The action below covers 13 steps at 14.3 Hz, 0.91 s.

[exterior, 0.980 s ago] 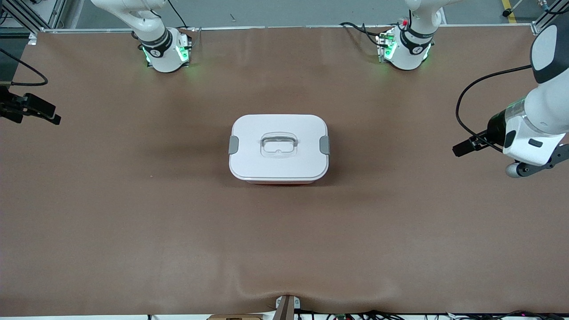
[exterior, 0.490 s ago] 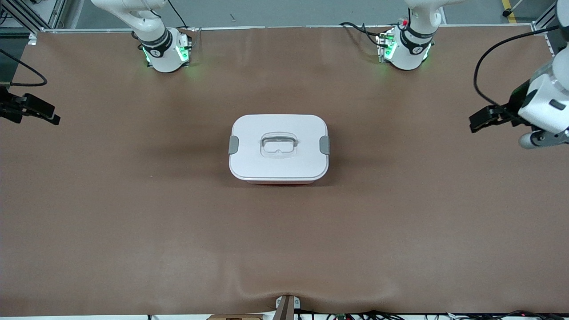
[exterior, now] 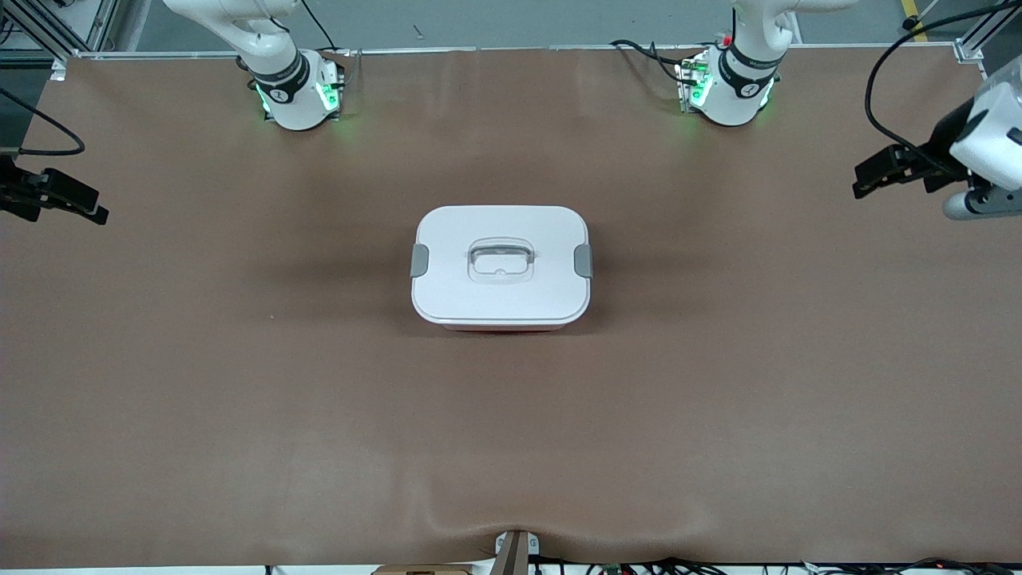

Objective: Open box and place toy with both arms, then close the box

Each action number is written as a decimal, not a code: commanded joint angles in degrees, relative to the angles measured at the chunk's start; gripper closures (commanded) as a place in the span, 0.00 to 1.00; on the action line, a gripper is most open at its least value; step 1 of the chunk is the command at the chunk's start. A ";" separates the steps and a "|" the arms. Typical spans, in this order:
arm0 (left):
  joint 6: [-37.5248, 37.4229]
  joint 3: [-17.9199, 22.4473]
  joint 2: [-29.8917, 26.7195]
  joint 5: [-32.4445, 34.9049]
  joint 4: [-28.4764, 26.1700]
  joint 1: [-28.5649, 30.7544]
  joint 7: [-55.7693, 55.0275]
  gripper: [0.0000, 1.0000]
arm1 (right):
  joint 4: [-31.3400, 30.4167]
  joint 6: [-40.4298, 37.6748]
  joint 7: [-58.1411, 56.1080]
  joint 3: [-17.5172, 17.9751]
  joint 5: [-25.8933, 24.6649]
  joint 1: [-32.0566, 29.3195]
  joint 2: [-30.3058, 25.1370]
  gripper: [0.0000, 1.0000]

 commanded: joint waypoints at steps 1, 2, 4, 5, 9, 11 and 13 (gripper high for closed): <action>2.06 0.26 -3.38 -0.87 -3.95 -0.72 0.87 0.00 | 0.33 -0.25 -0.35 0.52 0.72 -0.53 -0.14 0.00; 1.98 -0.61 -3.55 -0.87 -3.86 -0.63 0.78 0.00 | 0.41 -0.25 -0.35 0.52 0.63 -0.53 -0.14 0.00; 1.72 -1.15 -3.47 -0.61 -3.25 -0.45 0.96 0.00 | 0.33 -0.25 -0.35 0.52 0.72 -0.44 -0.14 0.00; 1.54 -1.24 -3.47 -0.52 -3.07 -0.63 0.87 0.00 | 0.33 -0.25 -0.35 0.52 0.72 -0.44 -0.05 0.00; 1.10 -1.41 -2.77 0.00 -0.70 -0.37 1.04 0.00 | 0.33 -0.25 -0.44 0.69 0.72 -0.35 -0.05 0.00; 1.10 -1.41 -2.77 0.18 0.61 -0.28 2.18 0.00 | 0.41 -0.16 -0.44 0.78 0.72 -0.18 -0.05 0.00; 1.01 -1.41 -2.59 0.44 1.41 -0.28 2.19 0.00 | 0.41 -0.16 -0.44 0.69 0.72 -0.26 -0.13 0.00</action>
